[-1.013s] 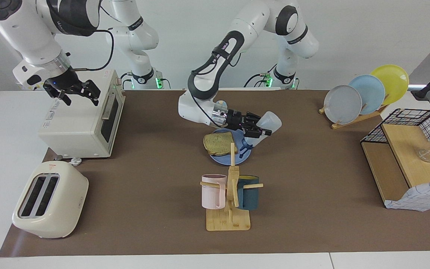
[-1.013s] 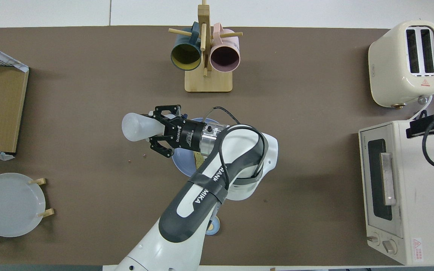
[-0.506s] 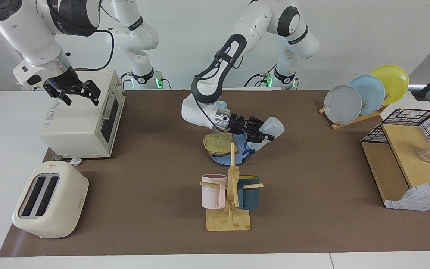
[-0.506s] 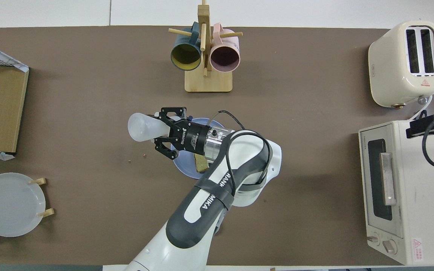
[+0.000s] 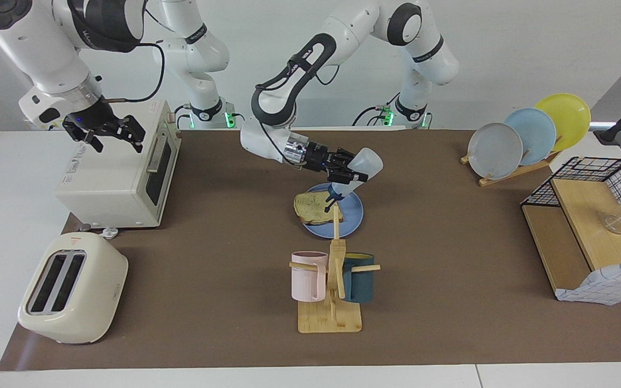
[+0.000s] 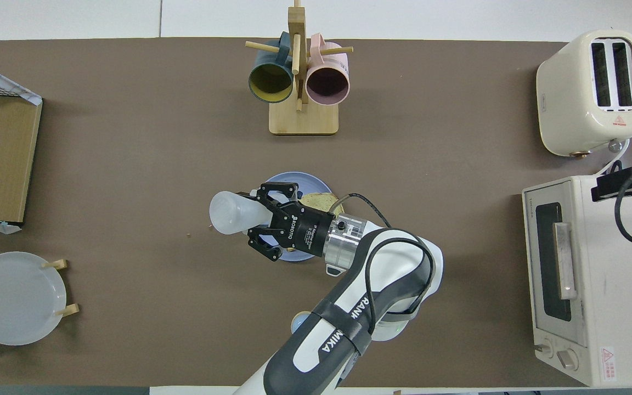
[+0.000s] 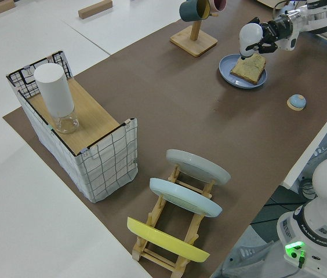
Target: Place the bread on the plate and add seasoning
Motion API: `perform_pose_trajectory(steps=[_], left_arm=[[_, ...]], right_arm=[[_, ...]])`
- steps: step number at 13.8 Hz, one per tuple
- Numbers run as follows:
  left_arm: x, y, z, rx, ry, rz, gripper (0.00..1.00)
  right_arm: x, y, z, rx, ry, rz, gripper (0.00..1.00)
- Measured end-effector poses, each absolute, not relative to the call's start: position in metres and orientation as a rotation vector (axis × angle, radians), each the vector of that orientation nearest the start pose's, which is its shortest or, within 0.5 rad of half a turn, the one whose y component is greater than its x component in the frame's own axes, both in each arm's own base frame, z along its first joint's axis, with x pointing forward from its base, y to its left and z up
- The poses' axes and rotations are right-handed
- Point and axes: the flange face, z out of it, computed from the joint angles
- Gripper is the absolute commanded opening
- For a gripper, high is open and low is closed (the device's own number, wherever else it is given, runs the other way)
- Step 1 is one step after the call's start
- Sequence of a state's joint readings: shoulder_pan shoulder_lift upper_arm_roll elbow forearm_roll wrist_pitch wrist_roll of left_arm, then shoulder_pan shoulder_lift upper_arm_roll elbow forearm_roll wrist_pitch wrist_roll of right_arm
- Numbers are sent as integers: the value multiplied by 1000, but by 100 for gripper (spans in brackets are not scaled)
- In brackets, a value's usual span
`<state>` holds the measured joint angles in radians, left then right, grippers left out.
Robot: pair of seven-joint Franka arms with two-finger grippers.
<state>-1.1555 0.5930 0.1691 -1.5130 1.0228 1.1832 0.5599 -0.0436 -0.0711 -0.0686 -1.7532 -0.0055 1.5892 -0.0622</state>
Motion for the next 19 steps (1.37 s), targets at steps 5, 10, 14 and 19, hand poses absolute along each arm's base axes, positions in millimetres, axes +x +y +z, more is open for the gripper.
perform_pose_trajectory(steps=[5, 10, 14, 19], left_arm=[[420, -444, 430, -1352, 1307, 554, 0], [454, -380, 519, -1635, 1348, 444, 0], [485, -326, 556, -1860, 1383, 341, 0], [525, -263, 577, -2139, 1385, 176, 0]], right_arm=[[525, -61, 579, -3130, 77, 145, 100], [525, -61, 579, -3130, 77, 145, 100], [525, -61, 579, -3130, 77, 145, 100], [525, -61, 579, -3130, 77, 145, 100]])
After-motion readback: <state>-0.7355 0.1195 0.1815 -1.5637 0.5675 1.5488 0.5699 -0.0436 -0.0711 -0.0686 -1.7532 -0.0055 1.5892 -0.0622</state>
